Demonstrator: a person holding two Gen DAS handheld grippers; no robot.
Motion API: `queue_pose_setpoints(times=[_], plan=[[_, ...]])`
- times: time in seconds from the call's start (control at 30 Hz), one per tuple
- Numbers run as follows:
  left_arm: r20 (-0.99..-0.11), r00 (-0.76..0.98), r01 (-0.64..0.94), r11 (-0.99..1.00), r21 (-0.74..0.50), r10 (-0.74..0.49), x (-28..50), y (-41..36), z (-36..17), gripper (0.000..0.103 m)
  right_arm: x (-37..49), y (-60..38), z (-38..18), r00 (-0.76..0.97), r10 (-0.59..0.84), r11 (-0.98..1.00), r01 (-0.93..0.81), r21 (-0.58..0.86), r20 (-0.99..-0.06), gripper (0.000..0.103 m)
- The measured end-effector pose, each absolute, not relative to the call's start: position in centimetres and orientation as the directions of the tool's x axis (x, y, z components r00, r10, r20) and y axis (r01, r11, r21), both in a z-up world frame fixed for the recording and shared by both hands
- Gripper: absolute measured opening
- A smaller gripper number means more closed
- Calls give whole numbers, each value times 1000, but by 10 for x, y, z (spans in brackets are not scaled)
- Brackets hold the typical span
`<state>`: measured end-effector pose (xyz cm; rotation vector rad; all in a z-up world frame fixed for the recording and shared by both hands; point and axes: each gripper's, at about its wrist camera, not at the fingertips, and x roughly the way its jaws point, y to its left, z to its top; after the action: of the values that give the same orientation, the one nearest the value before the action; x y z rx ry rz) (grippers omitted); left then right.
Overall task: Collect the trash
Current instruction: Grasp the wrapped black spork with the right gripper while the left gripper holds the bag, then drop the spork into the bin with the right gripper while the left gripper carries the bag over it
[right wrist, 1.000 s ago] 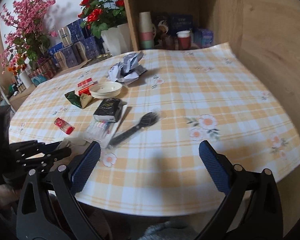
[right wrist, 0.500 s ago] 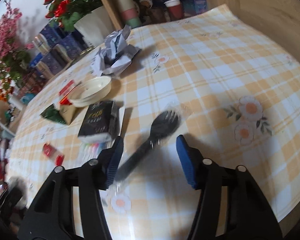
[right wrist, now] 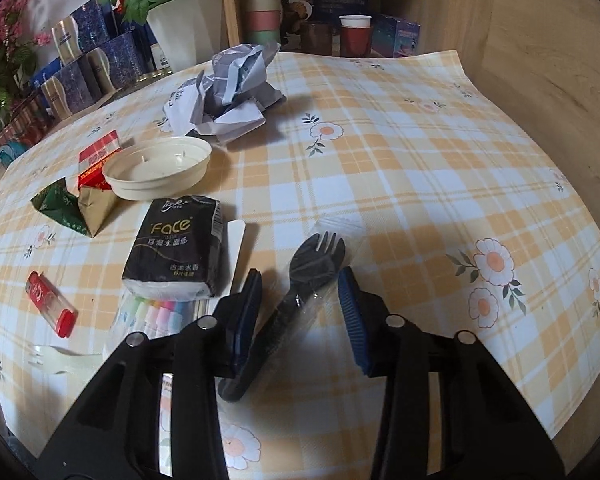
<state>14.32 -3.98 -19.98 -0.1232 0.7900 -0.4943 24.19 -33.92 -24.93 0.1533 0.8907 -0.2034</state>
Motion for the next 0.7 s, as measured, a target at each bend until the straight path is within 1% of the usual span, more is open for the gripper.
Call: queue_pose_setpoints(times=[0.03, 0.07, 0.13, 0.2, 0.27, 0.4, 0.5, 0.7], plan=[[-649, 598, 379, 879, -288, -471, 141, -39, -200, 24, 240, -338, -249, 616, -102, 971, 231, 55, -781, 22], [-649, 598, 380, 879, -288, -471, 140, -38, -200, 24, 237, -337, -249, 621, -93, 972, 227, 64, -779, 18], [-645, 604, 381, 880, -282, -468, 136, -35, -198, 24, 229, -340, -248, 628, -64, 967, 230, 106, -776, 14], [-639, 611, 383, 881, -278, -468, 132, -32, -196, 24, 219, -346, -246, 646, -19, 954, 239, 179, -763, 13], [-629, 619, 388, 879, -277, -471, 127, -28, -192, 24, 205, -352, -241, 684, 35, 936, 233, 263, -729, 13], [-622, 631, 390, 883, -262, -464, 115, -19, -189, 24, 170, -355, -224, 762, 124, 909, 170, 381, -636, 12], [-622, 635, 386, 885, -259, -459, 105, -13, -188, 24, 145, -350, -212, 793, 165, 905, 114, 410, -586, 12], [-619, 654, 368, 898, -241, -435, 81, 3, -185, 24, 103, -321, -201, 782, 261, 927, -40, 373, -565, 12]])
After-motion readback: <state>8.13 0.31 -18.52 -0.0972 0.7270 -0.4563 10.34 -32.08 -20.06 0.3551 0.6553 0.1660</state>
